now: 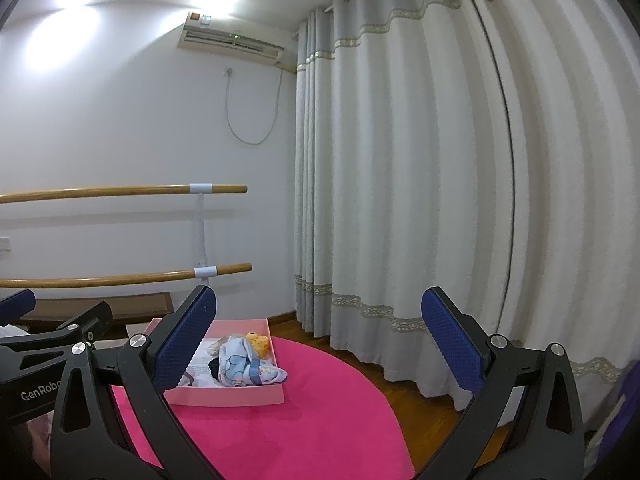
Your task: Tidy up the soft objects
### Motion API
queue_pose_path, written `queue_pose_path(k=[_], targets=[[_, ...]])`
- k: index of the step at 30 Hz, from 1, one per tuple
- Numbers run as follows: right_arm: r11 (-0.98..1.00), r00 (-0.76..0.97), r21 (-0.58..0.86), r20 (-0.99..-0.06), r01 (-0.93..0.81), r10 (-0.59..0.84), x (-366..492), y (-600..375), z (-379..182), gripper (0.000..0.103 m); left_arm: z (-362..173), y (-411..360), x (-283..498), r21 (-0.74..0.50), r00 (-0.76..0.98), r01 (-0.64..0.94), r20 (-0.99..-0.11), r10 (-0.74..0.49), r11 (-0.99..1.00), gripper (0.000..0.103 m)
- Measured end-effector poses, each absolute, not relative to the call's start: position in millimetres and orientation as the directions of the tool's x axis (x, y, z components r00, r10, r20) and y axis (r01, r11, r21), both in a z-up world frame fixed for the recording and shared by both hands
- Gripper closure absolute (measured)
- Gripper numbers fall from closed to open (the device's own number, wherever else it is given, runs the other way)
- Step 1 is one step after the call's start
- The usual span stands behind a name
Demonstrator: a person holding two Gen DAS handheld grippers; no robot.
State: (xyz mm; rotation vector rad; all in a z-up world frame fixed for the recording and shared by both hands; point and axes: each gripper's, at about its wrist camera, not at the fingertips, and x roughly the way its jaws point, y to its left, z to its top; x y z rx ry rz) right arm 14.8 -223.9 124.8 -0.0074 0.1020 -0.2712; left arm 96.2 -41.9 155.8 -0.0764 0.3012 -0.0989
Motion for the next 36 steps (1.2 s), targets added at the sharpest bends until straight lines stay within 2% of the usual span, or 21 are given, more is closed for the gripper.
queue_pose_path(k=[36], targets=[[0.968, 0.956, -0.013, -0.154, 0.251, -0.250, 26, -221, 121, 0.000, 158, -45, 102, -0.085, 0.949, 0.070, -0.302, -0.092, 0.994, 0.000]])
